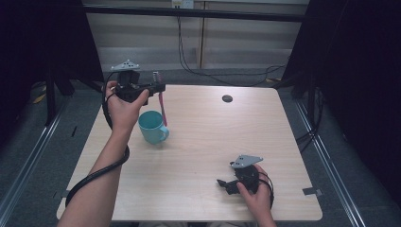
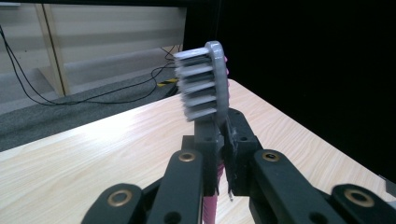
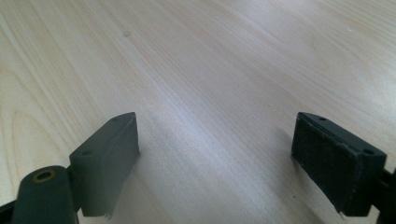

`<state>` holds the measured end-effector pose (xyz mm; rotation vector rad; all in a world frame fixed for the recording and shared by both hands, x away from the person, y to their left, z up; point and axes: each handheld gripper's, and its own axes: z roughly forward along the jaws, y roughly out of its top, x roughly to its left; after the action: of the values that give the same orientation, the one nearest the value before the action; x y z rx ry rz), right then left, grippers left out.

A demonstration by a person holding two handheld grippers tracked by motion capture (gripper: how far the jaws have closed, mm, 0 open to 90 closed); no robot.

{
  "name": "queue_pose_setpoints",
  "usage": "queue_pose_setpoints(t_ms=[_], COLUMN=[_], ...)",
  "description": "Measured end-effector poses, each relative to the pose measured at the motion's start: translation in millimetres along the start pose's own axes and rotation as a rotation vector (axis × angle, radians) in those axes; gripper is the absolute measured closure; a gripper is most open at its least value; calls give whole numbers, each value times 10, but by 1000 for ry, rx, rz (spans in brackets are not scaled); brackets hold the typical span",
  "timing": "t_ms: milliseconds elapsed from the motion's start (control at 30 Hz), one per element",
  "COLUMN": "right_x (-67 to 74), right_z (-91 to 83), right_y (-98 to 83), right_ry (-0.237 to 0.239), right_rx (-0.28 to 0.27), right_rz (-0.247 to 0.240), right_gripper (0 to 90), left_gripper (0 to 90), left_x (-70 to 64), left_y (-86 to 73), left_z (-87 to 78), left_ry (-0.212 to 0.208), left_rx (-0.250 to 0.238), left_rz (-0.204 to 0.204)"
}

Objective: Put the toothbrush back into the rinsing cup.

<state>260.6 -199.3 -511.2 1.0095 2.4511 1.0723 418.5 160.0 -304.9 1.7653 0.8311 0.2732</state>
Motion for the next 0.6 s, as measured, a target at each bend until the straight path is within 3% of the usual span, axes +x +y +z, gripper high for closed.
queue_pose_setpoints(t_ms=[600], right_x=[1], right_z=[0], right_y=[0], right_ry=[0], right_rx=[0], right_rz=[1], right_gripper=[144], left_gripper=[855], left_x=[177], left_y=[6], left_z=[-2], left_ry=[49], left_rx=[9], left_rz=[12])
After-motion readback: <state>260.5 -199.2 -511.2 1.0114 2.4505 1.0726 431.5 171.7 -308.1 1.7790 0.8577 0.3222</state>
